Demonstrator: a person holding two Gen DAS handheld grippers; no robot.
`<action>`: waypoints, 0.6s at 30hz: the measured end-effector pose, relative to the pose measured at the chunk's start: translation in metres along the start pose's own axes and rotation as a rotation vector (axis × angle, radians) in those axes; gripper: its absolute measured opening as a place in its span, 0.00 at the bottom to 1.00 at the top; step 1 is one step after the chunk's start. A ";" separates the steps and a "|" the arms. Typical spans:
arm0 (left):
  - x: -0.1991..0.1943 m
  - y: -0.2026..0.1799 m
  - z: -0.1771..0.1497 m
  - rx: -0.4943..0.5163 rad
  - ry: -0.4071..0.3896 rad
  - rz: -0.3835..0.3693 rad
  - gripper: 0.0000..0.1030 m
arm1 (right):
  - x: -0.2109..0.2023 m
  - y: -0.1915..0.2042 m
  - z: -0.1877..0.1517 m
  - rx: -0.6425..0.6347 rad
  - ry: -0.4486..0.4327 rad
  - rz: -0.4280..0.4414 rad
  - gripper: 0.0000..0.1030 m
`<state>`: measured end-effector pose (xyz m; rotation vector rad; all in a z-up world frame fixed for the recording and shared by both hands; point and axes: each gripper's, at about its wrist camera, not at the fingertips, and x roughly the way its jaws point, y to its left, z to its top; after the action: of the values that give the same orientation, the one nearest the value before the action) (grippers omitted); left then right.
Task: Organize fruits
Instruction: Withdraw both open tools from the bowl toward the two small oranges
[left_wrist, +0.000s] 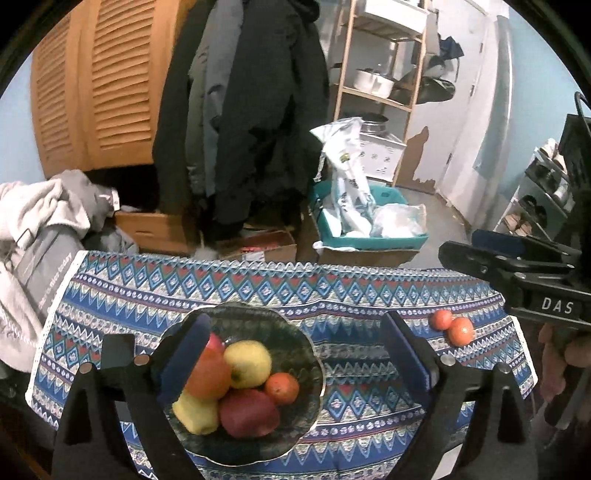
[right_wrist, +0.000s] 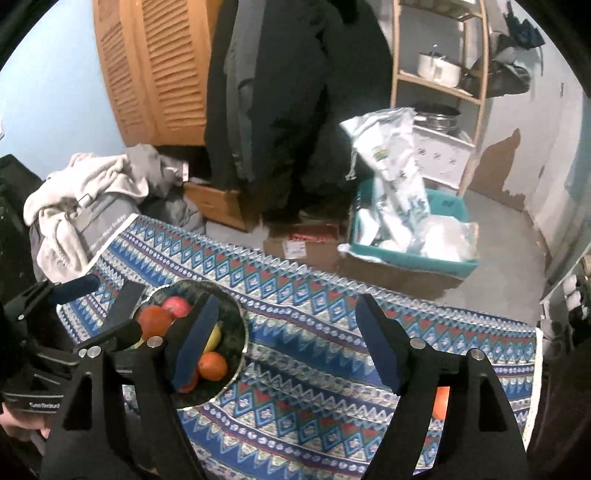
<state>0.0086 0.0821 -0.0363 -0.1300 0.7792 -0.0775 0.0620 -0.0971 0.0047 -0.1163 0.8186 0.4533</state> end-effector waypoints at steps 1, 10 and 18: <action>-0.001 -0.004 0.001 0.006 -0.005 -0.005 0.92 | -0.004 -0.003 -0.001 0.001 -0.006 -0.008 0.76; -0.004 -0.043 0.008 0.052 -0.011 -0.052 0.92 | -0.031 -0.037 -0.015 0.045 -0.036 -0.060 0.78; 0.001 -0.083 0.010 0.114 -0.002 -0.086 0.93 | -0.042 -0.072 -0.033 0.091 -0.024 -0.103 0.78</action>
<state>0.0146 0.0004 -0.0177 -0.0554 0.7650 -0.2029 0.0463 -0.1854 0.0076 -0.0682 0.8040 0.3193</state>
